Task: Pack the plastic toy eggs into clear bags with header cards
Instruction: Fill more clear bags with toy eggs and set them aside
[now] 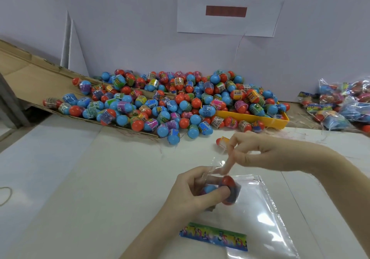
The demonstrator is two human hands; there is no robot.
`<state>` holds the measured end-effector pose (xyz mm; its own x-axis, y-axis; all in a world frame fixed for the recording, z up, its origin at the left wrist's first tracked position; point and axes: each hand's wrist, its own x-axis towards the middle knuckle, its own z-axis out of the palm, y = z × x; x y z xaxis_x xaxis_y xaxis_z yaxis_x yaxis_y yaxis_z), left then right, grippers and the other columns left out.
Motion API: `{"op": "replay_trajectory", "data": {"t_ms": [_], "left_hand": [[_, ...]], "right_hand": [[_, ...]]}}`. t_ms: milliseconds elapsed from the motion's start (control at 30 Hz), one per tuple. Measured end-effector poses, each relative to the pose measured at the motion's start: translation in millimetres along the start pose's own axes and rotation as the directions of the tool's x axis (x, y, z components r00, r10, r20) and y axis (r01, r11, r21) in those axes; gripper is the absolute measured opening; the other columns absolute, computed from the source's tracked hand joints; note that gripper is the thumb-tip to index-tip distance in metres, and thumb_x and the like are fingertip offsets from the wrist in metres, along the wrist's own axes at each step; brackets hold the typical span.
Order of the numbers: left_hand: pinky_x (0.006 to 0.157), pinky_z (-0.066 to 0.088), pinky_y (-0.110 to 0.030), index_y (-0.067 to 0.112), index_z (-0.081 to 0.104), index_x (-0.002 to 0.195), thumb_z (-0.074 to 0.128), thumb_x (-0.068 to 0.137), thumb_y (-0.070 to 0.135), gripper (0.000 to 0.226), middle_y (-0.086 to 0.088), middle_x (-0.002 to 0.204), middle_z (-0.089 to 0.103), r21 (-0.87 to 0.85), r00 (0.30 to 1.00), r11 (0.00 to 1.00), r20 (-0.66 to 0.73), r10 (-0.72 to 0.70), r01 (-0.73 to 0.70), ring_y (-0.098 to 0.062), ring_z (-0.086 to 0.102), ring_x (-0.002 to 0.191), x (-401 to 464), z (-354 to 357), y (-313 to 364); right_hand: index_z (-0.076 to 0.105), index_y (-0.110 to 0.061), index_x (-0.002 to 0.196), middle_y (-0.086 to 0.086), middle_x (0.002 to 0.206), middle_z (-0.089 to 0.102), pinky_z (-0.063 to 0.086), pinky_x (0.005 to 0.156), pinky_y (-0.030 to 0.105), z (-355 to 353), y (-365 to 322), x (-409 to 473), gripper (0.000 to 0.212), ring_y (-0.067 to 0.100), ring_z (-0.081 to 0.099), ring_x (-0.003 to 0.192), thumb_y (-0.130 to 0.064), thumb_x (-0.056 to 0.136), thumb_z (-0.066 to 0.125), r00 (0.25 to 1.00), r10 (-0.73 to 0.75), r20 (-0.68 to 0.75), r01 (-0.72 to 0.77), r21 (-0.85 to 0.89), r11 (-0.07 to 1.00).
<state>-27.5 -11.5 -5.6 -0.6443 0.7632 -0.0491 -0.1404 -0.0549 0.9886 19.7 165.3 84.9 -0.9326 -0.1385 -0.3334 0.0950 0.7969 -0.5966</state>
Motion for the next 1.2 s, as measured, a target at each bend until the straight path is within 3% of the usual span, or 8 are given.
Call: {"op": "replay_trajectory", "data": {"t_ms": [133, 200, 300, 433, 600, 767, 967, 1200], "left_hand": [[0.050, 0.047, -0.015, 0.022, 0.065, 0.097, 0.073, 0.063, 0.018, 0.035, 0.010, 0.076, 0.073, -0.037, 1.000, 0.999, -0.014, 0.003, -0.004, 0.000, 0.064, 0.063, 0, 0, 1], [0.051, 0.048, -0.016, 0.022, 0.064, 0.098, 0.073, 0.062, 0.019, 0.038, 0.010, 0.076, 0.073, -0.035, 1.000, 0.999, -0.020, 0.002, -0.003, -0.001, 0.065, 0.066, 1, -1, 1], [0.057, 0.049, -0.015, 0.022, 0.064, 0.096, 0.071, 0.073, 0.003, 0.031, 0.009, 0.075, 0.073, -0.027, 1.000, 1.000, -0.027, 0.002, -0.003, -0.001, 0.066, 0.070, 2, -1, 0], [0.059, 0.049, -0.014, 0.021, 0.066, 0.092, 0.076, 0.072, 0.002, 0.029, 0.009, 0.075, 0.073, -0.024, 0.999, 1.000, -0.036, -0.003, 0.002, -0.001, 0.066, 0.071, 2, -2, 0], [0.060, 0.051, -0.016, 0.017, 0.065, 0.094, 0.068, 0.076, -0.001, 0.026, 0.005, 0.081, 0.073, -0.060, 0.997, 0.998, -0.067, -0.023, 0.019, -0.004, 0.068, 0.072, 4, -1, 0], [0.061, 0.052, -0.015, 0.018, 0.064, 0.095, 0.067, 0.078, -0.002, 0.026, 0.003, 0.083, 0.073, -0.071, 0.995, 0.997, -0.091, -0.031, 0.024, -0.006, 0.068, 0.071, 5, 1, 0], [0.061, 0.052, -0.017, 0.020, 0.064, 0.094, 0.068, 0.076, -0.002, 0.029, 0.004, 0.081, 0.074, -0.075, 0.997, 0.997, -0.083, -0.004, -0.002, -0.009, 0.069, 0.074, 3, 0, 0], [0.059, 0.052, -0.018, 0.020, 0.064, 0.098, 0.068, 0.076, 0.000, 0.029, 0.004, 0.087, 0.075, -0.070, 0.998, 0.997, -0.063, 0.021, -0.026, -0.008, 0.070, 0.078, 2, 0, 0]], "right_hand": [[0.065, -0.029, 0.074, -0.012, 0.077, 0.061, 0.036, 0.070, 0.022, -1, 38, 36, 0.021, 0.001, 0.052, 0.073, -0.044, 0.084, 0.054, 0.780, 0.287, -0.556, 0.017, 0.477, 0.879], [0.057, -0.027, 0.092, -0.009, 0.091, 0.058, 0.041, 0.069, 0.023, 5, 55, 58, 0.010, 0.006, 0.052, 0.082, -0.031, 0.085, 0.062, 0.697, 0.313, -0.644, -0.168, 0.279, 0.946], [0.055, -0.029, 0.117, -0.004, 0.111, 0.057, 0.044, 0.086, 0.037, 20, 79, 75, 0.039, 0.018, 0.050, 0.101, -0.031, 0.080, 0.069, 0.776, 0.216, -0.593, -0.358, -0.132, 0.924], [0.061, -0.021, 0.109, 0.001, 0.110, 0.060, 0.045, 0.084, 0.030, 29, 76, 74, 0.033, 0.020, 0.051, 0.100, -0.019, 0.078, 0.071, 0.723, 0.134, -0.678, -0.400, -0.253, 0.881], [0.060, -0.017, 0.085, -0.001, 0.080, 0.065, 0.051, 0.062, 0.018, 15, 33, 40, 0.010, 0.007, 0.064, 0.070, -0.016, 0.080, 0.068, 0.513, 0.278, -0.812, 0.045, 0.349, 0.936], [0.061, -0.025, 0.090, -0.012, 0.078, 0.070, 0.050, 0.063, 0.011, 17, -24, -7, 0.009, 0.004, 0.067, 0.077, -0.019, 0.084, 0.057, 0.605, 0.038, -0.795, 0.442, 0.375, 0.815], [0.067, -0.030, 0.099, -0.017, 0.093, 0.056, 0.039, 0.083, 0.021, 24, -32, -8, 0.022, 0.007, 0.048, 0.095, -0.027, 0.078, 0.065, 0.667, -0.143, -0.731, 0.007, -0.186, 0.983], [0.066, -0.032, 0.106, -0.019, 0.090, 0.057, 0.042, 0.080, 0.025, 25, -33, -5, 0.025, 0.007, 0.047, 0.087, -0.028, 0.081, 0.065, 0.761, -0.098, -0.641, -0.096, -0.261, 0.961]]}}
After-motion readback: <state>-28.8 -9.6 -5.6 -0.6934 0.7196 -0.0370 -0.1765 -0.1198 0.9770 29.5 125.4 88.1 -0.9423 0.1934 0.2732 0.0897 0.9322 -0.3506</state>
